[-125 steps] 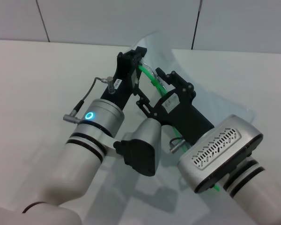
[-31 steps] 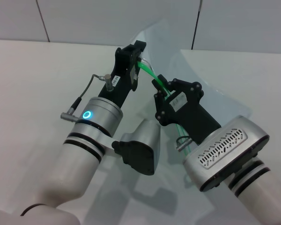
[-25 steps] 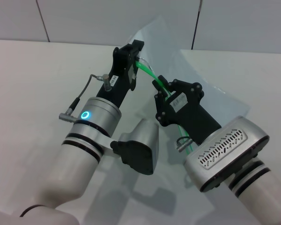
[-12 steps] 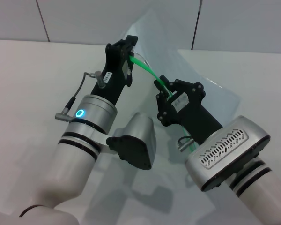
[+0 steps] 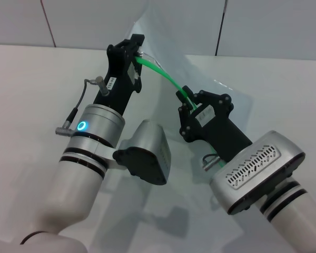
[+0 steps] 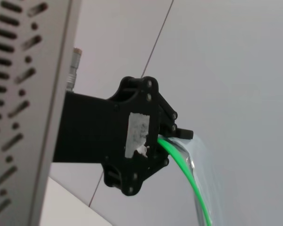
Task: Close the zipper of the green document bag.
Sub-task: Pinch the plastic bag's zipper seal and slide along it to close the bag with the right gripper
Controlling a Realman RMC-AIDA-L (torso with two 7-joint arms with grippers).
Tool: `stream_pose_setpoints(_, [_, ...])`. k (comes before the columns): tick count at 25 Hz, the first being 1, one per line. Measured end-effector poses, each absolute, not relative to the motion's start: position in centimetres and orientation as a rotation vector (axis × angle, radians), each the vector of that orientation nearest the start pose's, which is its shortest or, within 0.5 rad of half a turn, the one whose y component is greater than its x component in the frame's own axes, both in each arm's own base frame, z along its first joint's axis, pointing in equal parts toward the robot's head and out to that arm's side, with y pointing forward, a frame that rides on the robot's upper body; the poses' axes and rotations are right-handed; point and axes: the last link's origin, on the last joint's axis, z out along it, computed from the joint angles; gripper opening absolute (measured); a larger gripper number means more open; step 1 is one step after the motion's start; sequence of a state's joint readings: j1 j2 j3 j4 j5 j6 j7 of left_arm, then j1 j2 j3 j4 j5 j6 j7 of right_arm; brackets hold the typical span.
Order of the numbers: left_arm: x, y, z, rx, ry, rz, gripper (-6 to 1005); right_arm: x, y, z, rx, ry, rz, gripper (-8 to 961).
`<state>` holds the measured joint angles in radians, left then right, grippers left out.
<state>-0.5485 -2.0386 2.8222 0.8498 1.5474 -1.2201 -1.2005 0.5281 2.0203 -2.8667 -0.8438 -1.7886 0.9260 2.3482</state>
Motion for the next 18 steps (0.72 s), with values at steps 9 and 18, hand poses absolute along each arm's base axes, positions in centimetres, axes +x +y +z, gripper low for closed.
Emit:
stream_pose_setpoints(9, [-17.7, 32.9, -7.5, -1.465, 0.656, 0.214, 52, 18.4, 30.4, -12.7, -2.040, 0.055, 0.529, 75])
stream_pose_setpoints(18, [-17.7, 32.9, -7.1, -1.448, 0.610, 0.186, 53, 19.5, 30.6, -12.5, -2.038, 0.103, 0.522, 75])
